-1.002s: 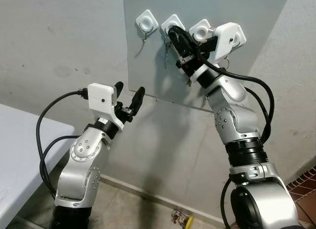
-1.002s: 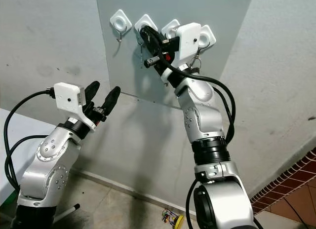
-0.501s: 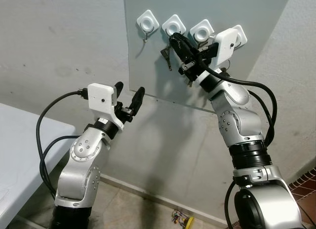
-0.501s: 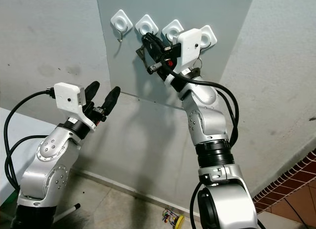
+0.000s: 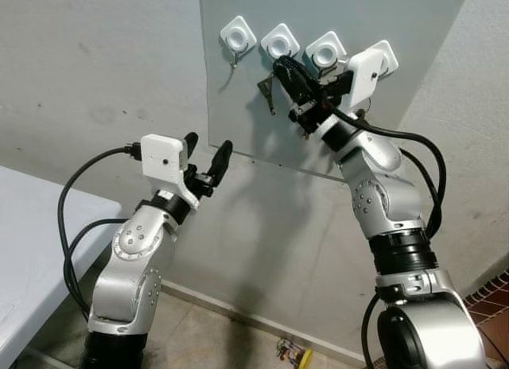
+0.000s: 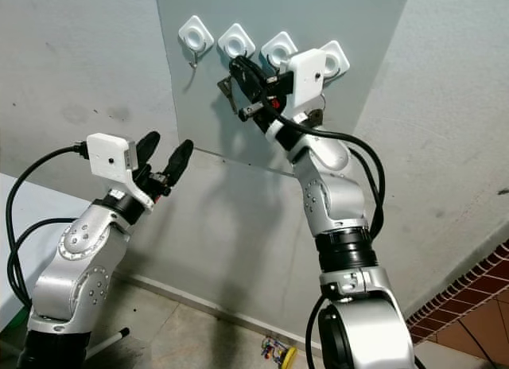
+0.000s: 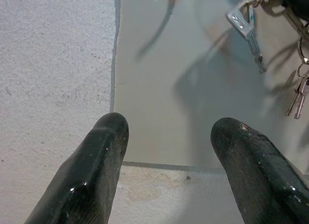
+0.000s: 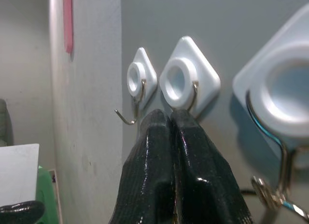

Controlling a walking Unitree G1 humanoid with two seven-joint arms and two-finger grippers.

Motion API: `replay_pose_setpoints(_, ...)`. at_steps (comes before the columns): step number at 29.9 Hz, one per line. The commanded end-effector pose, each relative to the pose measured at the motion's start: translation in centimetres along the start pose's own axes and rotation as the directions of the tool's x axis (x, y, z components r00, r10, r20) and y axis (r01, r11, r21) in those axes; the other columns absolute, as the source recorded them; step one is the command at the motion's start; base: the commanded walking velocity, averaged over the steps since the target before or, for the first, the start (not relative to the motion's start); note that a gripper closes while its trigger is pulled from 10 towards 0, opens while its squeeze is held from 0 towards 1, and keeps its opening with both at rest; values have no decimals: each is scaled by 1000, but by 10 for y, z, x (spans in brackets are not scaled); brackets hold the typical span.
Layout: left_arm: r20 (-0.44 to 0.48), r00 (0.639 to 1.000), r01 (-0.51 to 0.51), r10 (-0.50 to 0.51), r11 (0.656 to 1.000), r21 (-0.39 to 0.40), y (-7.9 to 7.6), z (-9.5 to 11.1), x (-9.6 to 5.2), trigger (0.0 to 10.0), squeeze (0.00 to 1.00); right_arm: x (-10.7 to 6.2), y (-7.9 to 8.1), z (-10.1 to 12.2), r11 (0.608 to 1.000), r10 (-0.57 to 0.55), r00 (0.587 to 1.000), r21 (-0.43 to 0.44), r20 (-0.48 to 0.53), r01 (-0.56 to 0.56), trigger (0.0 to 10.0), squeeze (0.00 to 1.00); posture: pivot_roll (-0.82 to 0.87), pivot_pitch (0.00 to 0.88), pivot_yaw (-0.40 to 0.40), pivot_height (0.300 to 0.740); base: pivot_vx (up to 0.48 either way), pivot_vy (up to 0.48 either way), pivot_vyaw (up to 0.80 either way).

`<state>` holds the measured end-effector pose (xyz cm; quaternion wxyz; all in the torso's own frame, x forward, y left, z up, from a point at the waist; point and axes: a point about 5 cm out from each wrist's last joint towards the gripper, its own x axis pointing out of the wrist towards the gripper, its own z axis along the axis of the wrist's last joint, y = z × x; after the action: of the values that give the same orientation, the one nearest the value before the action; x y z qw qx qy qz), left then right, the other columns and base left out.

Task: Hang keys on a hook

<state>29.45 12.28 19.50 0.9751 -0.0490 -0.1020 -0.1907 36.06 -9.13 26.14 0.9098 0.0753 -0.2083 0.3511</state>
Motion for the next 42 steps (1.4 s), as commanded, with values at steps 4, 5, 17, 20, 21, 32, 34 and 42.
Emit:
replay_pose_setpoints(4,12,1000,11,-11,1000,-1,-2,4,0,10000,0,-7,-4,5,999,-20,999,27,31,19,10000,0,-94,11,-25,740,0,0,0)
replay_pose_setpoints(5,11,1000,12,-12,1000,-1,-2,4,1,10000,0,-7,-3,4,999,-16,1000,31,27,16,10000,0,-96,11,-25,740,0,0,0)
replay_pose_setpoints(17,13,1000,13,-13,1000,4,-2,5,2,10000,0,-9,-2,4,998,-6,999,69,35,4,10000,1000,-95,8,-24,740,0,0,0)
replay_pose_setpoints(20,13,1000,12,-12,1000,5,-2,5,2,10000,0,-8,-1,4,998,-3,999,71,35,1,10000,1000,-95,8,-24,740,0,0,0)
replay_pose_setpoints(21,13,1000,12,-12,1000,5,-2,5,2,10000,0,-8,-1,4,998,-3,999,69,34,1,10000,1000,-95,8,-24,740,0,0,0)
replay_pose_setpoints(32,9,1000,-11,11,1000,11,1,4,0,10000,0,-10,-1,3,998,-6,1000,63,31,4,10000,1000,-90,22,-27,740,0,0,0)
replay_pose_setpoints(34,4,1000,-19,19,1000,13,2,2,-1,10000,0,-14,0,-1,999,-1,1000,51,20,0,10000,1000,-90,22,-27,740,0,0,0)
replay_pose_setpoints(42,0,999,-36,36,999,27,3,-2,-2,10000,0,-27,4,-12,999,6,1000,52,14,-7,10000,0,-95,23,-25,740,0,0,0)
